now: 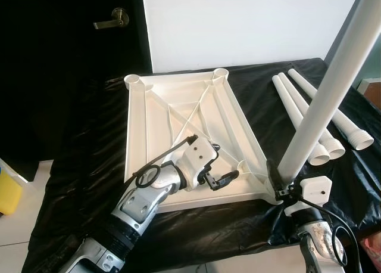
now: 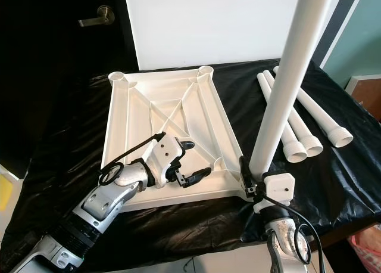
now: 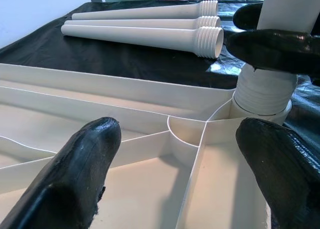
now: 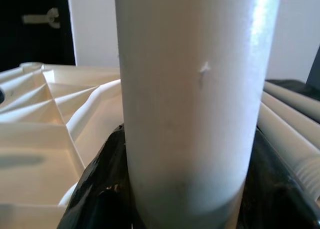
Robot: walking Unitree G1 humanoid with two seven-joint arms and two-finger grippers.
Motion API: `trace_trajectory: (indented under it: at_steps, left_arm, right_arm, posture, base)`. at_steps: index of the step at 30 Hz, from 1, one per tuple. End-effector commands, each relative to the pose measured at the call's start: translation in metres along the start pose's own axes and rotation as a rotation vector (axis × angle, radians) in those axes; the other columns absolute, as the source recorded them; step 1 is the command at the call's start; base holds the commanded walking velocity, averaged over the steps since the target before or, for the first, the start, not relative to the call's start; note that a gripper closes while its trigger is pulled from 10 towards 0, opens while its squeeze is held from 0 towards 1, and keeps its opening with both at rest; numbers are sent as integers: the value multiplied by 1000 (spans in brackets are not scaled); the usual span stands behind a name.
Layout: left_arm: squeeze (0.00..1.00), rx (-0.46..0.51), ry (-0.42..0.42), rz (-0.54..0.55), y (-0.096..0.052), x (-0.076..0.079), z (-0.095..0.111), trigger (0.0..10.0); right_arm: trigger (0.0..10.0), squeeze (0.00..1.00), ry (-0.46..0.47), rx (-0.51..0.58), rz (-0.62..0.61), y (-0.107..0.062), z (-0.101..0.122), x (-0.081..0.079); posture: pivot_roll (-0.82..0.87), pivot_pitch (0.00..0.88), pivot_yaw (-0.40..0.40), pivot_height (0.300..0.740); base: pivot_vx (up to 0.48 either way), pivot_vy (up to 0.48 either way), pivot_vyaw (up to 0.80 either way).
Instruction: Building children table
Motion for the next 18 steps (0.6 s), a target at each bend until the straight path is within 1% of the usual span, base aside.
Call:
trace_trajectory:
  at_steps: [1,2,5,12,18]
  left_arm:
    - [0,-28,0,-73,-1,4,-2,10000]
    - [0,-27,1,-72,-1,4,-2,10000]
    - [0,-24,4,-69,-1,4,-1,10000]
    - [0,-24,-2,-69,-2,5,-2,10000]
    - [0,-23,-2,-69,-1,6,-1,10000]
  right_arm:
    - [10000,0,56,-159,26,-13,-30,-9]
    - [10000,0,85,-168,14,-12,-31,-8]
    - [10000,0,118,-187,-13,-10,-34,-5]
    - [10000,0,95,-183,-8,-13,-34,-4]
    - [10000,0,97,-183,-14,-16,-34,-4]
  posture:
    - [-31,25,26,740]
    - [-31,26,25,740]
    - [-32,28,24,740]
    - [-32,35,22,740]
    - [-35,37,23,740]
  base:
    - [0,0,0]
    - [0,0,0]
    - [0,0,0]
    - [0,0,0]
    - [0,0,0]
Point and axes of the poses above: a point about 5 cm out from each wrist's last joint towards the gripper, its own y axis pointing out of the wrist towards the gripper, its own z axis along the axis of the wrist's last joint, x = y × z, the point moved 3 cm from there along y, pointing out of the wrist towards the gripper, and after that the axes turned 11 degrees about -y, right-handed, at the moved point
